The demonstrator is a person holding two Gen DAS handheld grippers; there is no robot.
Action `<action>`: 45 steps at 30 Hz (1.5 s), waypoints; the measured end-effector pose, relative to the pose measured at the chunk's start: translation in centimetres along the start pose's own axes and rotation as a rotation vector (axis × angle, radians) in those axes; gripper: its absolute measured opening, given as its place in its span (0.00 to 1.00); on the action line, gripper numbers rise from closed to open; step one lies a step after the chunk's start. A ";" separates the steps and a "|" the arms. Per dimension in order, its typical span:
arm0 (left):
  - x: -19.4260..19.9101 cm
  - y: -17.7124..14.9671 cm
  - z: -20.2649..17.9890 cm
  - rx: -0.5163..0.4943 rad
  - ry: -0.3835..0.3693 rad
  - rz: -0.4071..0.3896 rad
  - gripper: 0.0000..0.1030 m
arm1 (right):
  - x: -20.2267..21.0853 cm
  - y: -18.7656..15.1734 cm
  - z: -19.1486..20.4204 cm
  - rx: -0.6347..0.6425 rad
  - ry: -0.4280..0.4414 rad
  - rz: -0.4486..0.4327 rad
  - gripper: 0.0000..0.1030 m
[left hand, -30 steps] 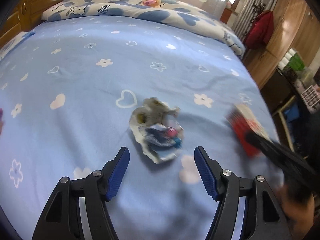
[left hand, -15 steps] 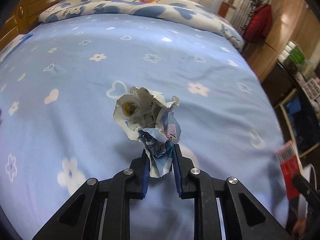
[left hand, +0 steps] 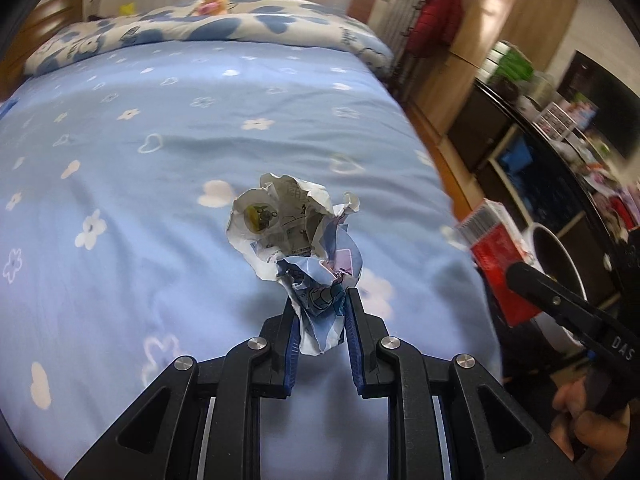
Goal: Collect trash
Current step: 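Carry the foil and the red box over the bin with both tools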
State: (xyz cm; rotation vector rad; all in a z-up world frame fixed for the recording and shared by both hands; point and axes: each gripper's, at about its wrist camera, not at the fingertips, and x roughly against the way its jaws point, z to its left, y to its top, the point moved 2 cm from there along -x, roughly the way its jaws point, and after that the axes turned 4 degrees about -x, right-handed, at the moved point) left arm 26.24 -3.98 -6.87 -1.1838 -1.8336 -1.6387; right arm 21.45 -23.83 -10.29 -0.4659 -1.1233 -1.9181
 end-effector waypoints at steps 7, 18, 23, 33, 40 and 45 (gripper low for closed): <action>2.6 -1.5 -2.8 -0.073 -0.030 -0.012 0.19 | 3.4 -2.0 -0.7 -0.019 -0.001 -0.037 0.52; 3.8 -2.3 -7.0 -0.170 -0.056 -0.009 0.19 | 7.8 -3.8 -2.5 -0.064 -0.015 -0.101 0.52; 4.0 -2.1 -8.9 -0.215 -0.067 -0.003 0.19 | 9.5 -3.9 -3.7 -0.086 -0.035 -0.132 0.52; 3.4 -1.7 -12.0 -0.287 -0.091 0.000 0.19 | 13.0 -3.9 -7.2 -0.137 -0.084 -0.186 0.52; 2.9 -1.1 -13.2 -0.323 -0.103 -0.004 0.19 | 14.4 -3.7 -8.5 -0.162 -0.103 -0.212 0.52; 2.5 -0.7 -14.6 -0.345 -0.111 -0.008 0.19 | 15.1 -3.5 -9.4 -0.171 -0.113 -0.222 0.52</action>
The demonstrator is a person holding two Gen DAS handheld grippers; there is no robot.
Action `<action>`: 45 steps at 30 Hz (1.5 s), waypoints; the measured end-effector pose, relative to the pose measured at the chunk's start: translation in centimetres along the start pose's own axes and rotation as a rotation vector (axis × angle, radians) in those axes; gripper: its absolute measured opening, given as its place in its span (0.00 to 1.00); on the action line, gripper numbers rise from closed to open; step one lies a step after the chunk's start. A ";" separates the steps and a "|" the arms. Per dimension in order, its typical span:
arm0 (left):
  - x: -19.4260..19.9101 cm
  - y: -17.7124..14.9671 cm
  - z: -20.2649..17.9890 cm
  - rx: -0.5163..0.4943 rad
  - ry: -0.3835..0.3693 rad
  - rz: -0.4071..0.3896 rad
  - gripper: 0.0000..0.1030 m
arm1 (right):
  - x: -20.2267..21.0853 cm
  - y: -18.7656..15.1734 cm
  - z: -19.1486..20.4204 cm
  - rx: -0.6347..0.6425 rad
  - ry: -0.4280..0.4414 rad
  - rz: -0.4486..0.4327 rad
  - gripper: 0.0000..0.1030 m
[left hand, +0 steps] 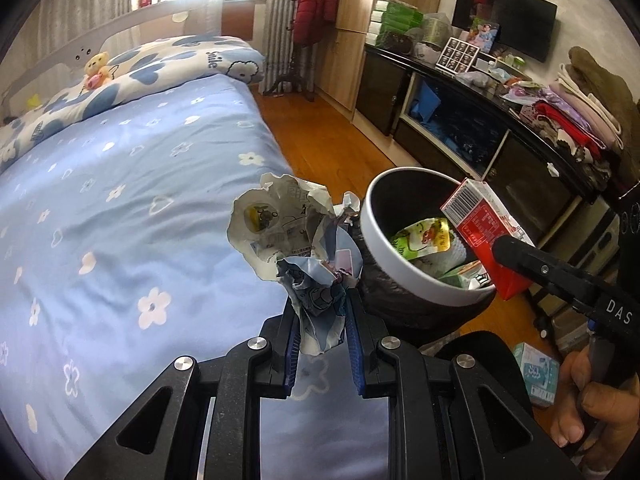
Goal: Collect trash
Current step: 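Carry the foil and the red box over the bin with both tools, then hold the foil and red box above the bin opening with both tools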
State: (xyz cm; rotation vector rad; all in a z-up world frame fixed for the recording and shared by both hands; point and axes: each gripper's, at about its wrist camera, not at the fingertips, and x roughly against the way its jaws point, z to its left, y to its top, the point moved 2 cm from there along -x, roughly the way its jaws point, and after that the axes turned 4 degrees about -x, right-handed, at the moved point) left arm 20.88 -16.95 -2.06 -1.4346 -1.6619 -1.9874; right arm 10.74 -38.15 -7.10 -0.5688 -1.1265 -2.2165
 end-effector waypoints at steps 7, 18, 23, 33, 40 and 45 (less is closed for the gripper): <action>-1.0 0.7 -1.0 -0.028 -0.015 0.007 0.19 | 0.6 0.6 -0.9 -0.016 -0.019 -0.011 0.52; -2.8 2.1 -2.9 -0.071 -0.033 0.018 0.19 | 0.9 1.6 -2.1 -0.029 -0.051 -0.022 0.52; -3.7 2.6 -3.4 -0.083 -0.036 0.024 0.19 | 0.9 2.0 -2.5 -0.032 -0.065 -0.027 0.52; -5.4 3.9 -4.8 -0.113 -0.047 0.037 0.19 | 0.7 2.9 -3.6 -0.042 -0.092 -0.023 0.52; -6.5 4.7 -5.4 -0.127 -0.043 0.047 0.19 | 0.4 3.0 -4.1 -0.061 -0.111 -0.009 0.52; -7.1 5.1 -5.7 -0.133 -0.041 0.053 0.19 | 0.2 3.2 -4.4 -0.067 -0.115 -0.006 0.52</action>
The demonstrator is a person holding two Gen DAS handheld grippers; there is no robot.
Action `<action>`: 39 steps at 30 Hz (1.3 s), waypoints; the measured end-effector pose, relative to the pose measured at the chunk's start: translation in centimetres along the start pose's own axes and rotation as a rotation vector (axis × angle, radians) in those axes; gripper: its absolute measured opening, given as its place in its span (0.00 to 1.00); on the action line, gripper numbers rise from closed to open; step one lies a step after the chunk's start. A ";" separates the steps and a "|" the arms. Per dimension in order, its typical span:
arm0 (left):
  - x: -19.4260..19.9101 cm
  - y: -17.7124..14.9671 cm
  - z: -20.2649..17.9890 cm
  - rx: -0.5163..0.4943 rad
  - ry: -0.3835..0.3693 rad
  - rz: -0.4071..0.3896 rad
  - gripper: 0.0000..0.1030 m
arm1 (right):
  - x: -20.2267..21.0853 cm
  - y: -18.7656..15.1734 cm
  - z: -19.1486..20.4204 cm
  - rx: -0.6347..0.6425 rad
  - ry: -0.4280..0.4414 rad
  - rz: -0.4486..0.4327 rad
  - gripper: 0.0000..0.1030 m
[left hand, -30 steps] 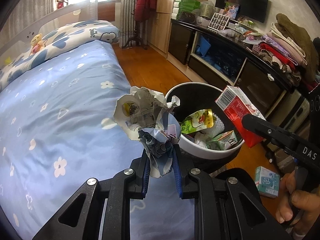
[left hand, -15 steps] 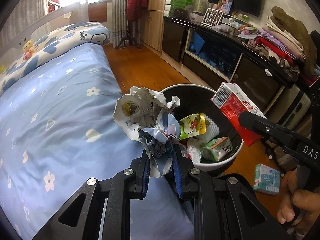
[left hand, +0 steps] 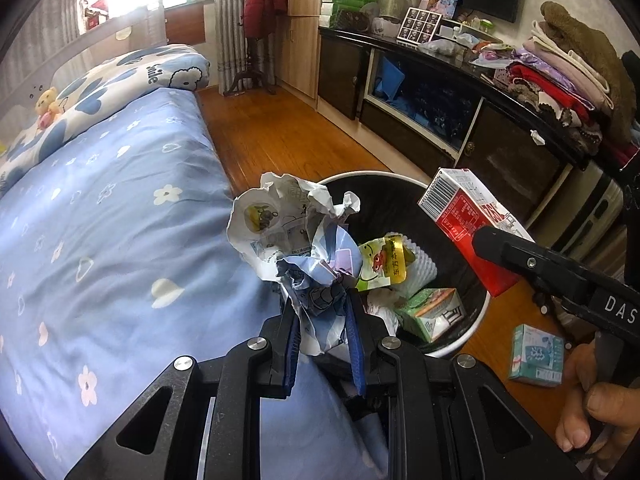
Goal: Collect trash
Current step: 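Hold the foil and red box above the bin opening with both tools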
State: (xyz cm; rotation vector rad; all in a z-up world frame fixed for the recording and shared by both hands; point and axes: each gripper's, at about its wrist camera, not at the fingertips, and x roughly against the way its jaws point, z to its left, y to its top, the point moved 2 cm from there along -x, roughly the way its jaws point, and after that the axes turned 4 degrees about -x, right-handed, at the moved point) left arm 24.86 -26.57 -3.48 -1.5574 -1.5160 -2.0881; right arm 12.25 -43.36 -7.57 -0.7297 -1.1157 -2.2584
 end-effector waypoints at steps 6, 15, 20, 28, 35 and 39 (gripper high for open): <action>-1.0 0.4 -0.6 -0.010 0.002 0.010 0.19 | -0.3 0.3 -0.2 -0.003 -0.007 0.007 0.52; -2.0 1.1 -0.8 -0.017 0.007 0.028 0.19 | -0.7 0.8 -0.4 -0.004 -0.012 0.018 0.52; -2.3 1.3 -1.0 -0.017 0.010 0.034 0.19 | -1.1 0.9 -0.7 -0.008 -0.014 0.030 0.52; -2.7 1.6 -1.2 -0.020 0.013 0.039 0.19 | -1.7 1.2 -0.8 -0.008 -0.019 0.041 0.52; -3.0 1.8 -1.4 -0.024 0.012 0.041 0.19 | -1.8 1.3 -1.0 -0.008 -0.021 0.046 0.52; -3.1 1.9 -1.4 -0.026 0.013 0.043 0.19 | -1.9 1.3 -1.0 -0.005 -0.024 0.048 0.52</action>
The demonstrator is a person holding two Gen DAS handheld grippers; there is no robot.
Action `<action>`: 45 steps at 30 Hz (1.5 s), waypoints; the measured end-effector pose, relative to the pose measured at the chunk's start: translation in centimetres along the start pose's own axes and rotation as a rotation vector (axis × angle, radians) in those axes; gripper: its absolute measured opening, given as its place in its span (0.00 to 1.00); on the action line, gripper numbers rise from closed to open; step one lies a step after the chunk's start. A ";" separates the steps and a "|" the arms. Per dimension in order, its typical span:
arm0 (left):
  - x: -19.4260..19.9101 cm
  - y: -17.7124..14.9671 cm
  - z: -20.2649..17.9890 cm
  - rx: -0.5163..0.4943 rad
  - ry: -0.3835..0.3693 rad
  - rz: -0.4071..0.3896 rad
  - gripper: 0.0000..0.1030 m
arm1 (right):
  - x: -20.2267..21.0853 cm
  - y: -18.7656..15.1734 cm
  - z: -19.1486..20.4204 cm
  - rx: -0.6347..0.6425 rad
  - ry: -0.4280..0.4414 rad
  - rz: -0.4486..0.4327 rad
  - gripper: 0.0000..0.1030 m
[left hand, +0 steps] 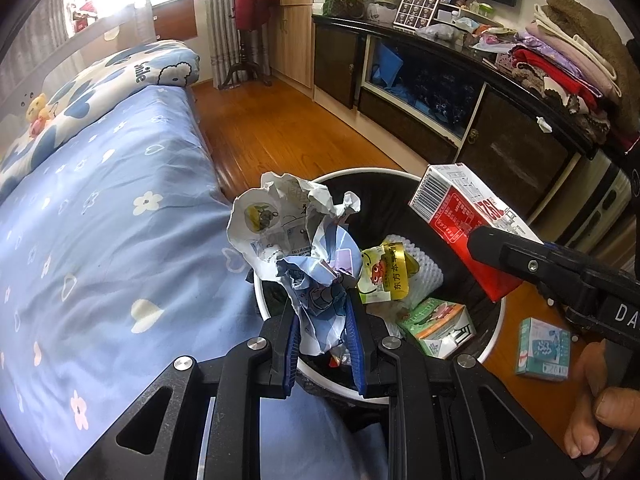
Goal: Collect trash
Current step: 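Hold the foil and red box above the bin opening with both tools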
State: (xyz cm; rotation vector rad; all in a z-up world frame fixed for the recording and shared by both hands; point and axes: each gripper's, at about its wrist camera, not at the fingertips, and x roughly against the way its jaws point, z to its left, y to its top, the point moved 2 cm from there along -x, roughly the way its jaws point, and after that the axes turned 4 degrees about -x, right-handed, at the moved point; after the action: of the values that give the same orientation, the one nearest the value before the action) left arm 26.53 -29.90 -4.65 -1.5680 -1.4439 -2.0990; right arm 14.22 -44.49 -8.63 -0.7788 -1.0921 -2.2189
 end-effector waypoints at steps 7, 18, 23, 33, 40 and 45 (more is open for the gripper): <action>-0.3 0.1 0.1 0.001 0.001 0.007 0.19 | -0.2 -0.1 0.1 0.004 -0.003 0.008 0.52; -0.7 0.3 0.3 0.002 -0.003 0.013 0.19 | -0.7 0.2 -0.1 0.003 -0.010 0.020 0.52; -0.8 0.4 0.2 -0.002 -0.006 0.011 0.19 | -0.7 0.2 0.0 0.002 -0.009 0.020 0.52; -0.9 0.4 0.2 -0.005 -0.007 0.010 0.19 | -0.8 0.2 -0.2 0.004 -0.012 0.020 0.52; -1.0 0.4 0.3 -0.007 -0.008 0.013 0.19 | -1.0 0.1 -0.5 0.004 -0.016 0.025 0.52; -1.1 0.5 0.3 -0.009 -0.009 0.016 0.19 | -1.0 0.2 -0.6 0.002 -0.015 0.026 0.52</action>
State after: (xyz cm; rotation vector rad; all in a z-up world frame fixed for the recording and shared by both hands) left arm 27.48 -30.39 -5.25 -1.5892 -1.4221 -2.0959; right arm 14.92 -44.88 -9.51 -0.8057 -1.0855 -2.1929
